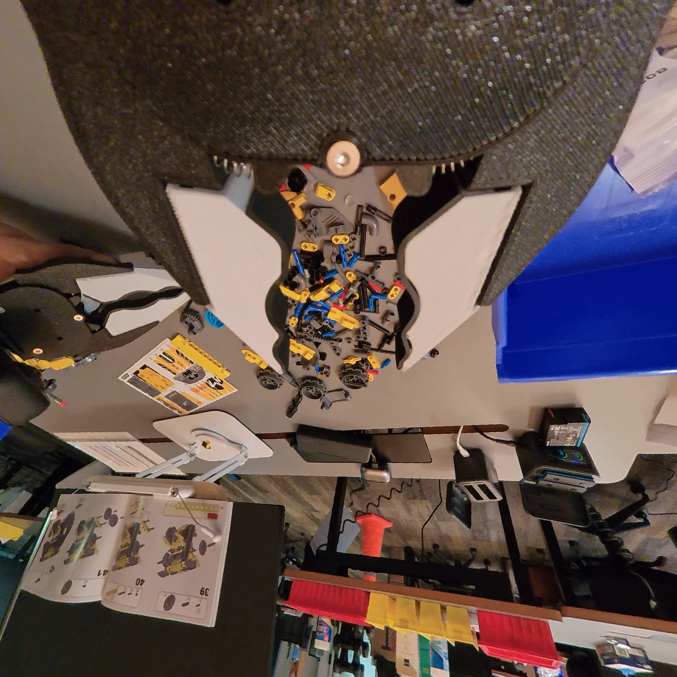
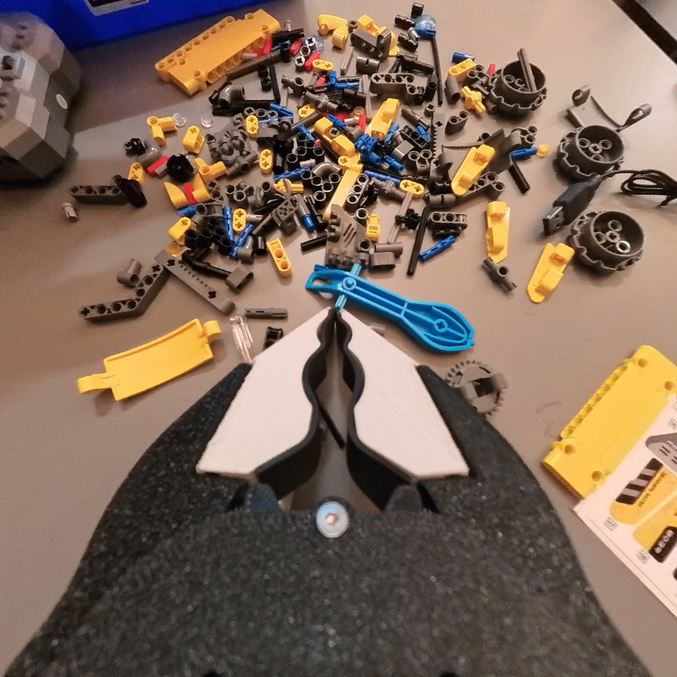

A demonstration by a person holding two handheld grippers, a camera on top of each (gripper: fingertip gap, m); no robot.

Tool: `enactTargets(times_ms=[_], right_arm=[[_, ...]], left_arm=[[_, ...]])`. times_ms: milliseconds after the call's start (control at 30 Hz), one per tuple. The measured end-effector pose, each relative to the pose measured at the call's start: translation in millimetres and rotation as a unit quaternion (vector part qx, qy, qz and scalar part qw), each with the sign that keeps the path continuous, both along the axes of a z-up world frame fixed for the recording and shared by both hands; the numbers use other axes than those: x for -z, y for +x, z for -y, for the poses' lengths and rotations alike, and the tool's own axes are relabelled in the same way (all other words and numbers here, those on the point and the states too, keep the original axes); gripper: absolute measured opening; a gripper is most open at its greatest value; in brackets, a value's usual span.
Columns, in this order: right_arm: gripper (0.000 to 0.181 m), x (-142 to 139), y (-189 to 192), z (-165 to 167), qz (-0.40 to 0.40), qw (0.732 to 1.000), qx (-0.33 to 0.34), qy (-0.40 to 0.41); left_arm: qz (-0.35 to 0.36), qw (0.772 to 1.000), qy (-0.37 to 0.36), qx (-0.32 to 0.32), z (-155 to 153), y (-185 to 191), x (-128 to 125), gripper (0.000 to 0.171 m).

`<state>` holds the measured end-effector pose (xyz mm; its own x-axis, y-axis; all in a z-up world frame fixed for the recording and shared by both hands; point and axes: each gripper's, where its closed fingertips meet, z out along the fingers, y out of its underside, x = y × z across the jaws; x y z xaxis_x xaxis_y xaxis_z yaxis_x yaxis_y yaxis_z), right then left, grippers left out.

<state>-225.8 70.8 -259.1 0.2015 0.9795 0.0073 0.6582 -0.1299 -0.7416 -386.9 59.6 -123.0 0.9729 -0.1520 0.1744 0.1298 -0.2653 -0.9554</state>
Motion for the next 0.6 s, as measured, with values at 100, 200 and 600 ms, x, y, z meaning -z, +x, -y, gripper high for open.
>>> enactTargets(times_ms=[100, 200, 600], right_arm=[[0.0, -0.5, -2.3, 4.0, -0.002, 1.0, -0.009, 0.001], [0.0, -0.7, -3.3, 6.0, -0.003, 1.0, -0.015, 0.003], [0.0, -3.1, -5.4, 10.3, -0.016, 0.999, -0.026, -0.011]], left_arm=[[0.003, 1.0, 0.001, -0.005, 0.5, -1.7, -0.8, 0.057], [0.009, 1.0, 0.007, -0.009, 1.3, -3.8, -2.7, 0.057], [0.058, 0.997, 0.044, 0.007, 6.7, -4.5, -16.6, 0.059]])
